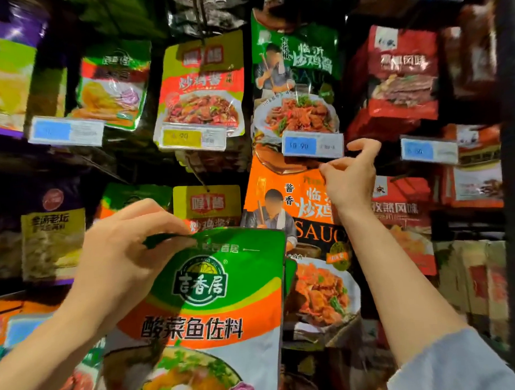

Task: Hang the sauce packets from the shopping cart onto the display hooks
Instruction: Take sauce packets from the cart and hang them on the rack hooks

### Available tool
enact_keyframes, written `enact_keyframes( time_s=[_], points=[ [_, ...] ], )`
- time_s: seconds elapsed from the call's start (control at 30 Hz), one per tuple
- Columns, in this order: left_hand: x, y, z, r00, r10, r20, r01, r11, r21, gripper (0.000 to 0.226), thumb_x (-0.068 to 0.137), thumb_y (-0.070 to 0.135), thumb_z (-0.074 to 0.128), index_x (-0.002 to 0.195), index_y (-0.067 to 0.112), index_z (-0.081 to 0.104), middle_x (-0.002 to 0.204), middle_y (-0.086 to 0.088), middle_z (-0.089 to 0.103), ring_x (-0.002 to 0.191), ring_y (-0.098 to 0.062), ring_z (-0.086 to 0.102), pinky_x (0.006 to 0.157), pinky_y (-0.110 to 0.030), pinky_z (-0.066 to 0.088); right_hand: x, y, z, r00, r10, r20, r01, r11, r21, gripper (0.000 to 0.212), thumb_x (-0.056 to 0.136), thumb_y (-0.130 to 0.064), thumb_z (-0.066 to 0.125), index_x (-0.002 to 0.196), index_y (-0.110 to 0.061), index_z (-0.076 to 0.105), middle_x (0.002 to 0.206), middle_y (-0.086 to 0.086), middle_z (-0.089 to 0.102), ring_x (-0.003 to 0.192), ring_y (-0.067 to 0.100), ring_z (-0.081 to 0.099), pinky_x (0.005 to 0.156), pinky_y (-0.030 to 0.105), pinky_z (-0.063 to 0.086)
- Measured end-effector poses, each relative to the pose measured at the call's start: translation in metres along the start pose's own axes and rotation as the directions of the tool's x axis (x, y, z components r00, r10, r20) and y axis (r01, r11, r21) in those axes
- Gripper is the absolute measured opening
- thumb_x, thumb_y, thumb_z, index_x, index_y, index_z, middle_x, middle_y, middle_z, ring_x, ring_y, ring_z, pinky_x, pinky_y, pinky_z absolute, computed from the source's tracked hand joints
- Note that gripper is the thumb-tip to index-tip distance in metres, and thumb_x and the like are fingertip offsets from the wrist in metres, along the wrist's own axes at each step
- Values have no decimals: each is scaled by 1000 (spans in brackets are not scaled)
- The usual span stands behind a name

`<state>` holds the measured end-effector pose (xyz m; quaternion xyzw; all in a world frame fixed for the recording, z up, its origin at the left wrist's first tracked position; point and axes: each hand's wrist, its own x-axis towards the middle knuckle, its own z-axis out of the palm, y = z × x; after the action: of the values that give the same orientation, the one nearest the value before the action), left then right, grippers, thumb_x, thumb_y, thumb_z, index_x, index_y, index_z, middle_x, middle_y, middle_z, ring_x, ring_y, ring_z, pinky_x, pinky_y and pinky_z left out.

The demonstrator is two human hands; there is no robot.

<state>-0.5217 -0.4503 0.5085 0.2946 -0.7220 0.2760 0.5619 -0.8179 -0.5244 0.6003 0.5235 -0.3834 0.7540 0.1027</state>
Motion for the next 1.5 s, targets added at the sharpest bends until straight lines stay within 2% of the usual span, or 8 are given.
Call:
enact_keyframes(
  time_s=[0.17,0.27,0.43,0.63,0.83,1.03,1.2,1.5],
  points=[
    [11,12,25,999,-44,12,45,998,-36,12,68,16,79,76,19,71,80,14,61,77,2,55,66,-5,41,4,7,4,1000,-16,2,16,1000,12,65,79,-3,64,131,-22,29,75,-1,65,75,19,61,71,32,44],
    [15,19,33,997,-76,-25,76,997,-1,12,66,28,73,74,19,72,76,11,64,72,-6,55,59,-18,44,4,7,2,1000,-28,2,28,999,26,75,80,-4,65,140,-22,24,67,-5,62,62,3,54,63,19,35],
    [18,18,37,989,-126,-70,123,991,-57,12,65,28,71,76,27,67,76,11,63,75,-4,57,62,-17,44,7,4,5,1000,-4,-21,6,994,107,84,78,-3,68,145,-21,20,66,-7,62,60,-7,53,59,-3,33],
    [25,15,44,989,-142,-51,143,990,16,14,65,12,80,75,16,71,78,11,64,77,-4,57,65,-12,45,6,7,14,994,-82,-70,83,997,0,81,77,-3,64,144,-21,21,62,-8,63,59,9,56,67,25,42],
    [22,13,50,988,-149,-40,148,989,-11,14,65,10,81,75,15,72,78,11,63,79,-2,57,64,-10,44,4,12,11,991,-124,-43,120,989,-84,78,79,-5,62,143,-22,22,72,-6,66,65,12,60,60,23,34],
    [24,15,52,989,-145,-28,144,989,-37,14,65,12,80,76,16,72,77,9,64,76,-8,57,66,-14,46,13,3,11,998,54,-33,-54,999,2,83,79,-8,67,145,-23,19,96,1,69,80,14,59,66,22,36],
    [32,15,51,991,-129,-43,126,990,-60,14,66,12,79,77,17,72,78,11,64,80,-6,58,66,-14,46,16,3,10,998,58,-36,-59,998,-8,85,80,-10,69,147,-22,18,79,-11,57,77,9,50,62,15,29],
    [36,15,61,993,-116,-19,114,991,-72,14,67,11,80,76,17,72,78,12,62,78,-8,57,66,-14,46,28,2,2,995,39,95,-31,996,-83,85,77,-6,67,146,-22,21,127,5,56,113,23,52,78,25,37]
  ],
)
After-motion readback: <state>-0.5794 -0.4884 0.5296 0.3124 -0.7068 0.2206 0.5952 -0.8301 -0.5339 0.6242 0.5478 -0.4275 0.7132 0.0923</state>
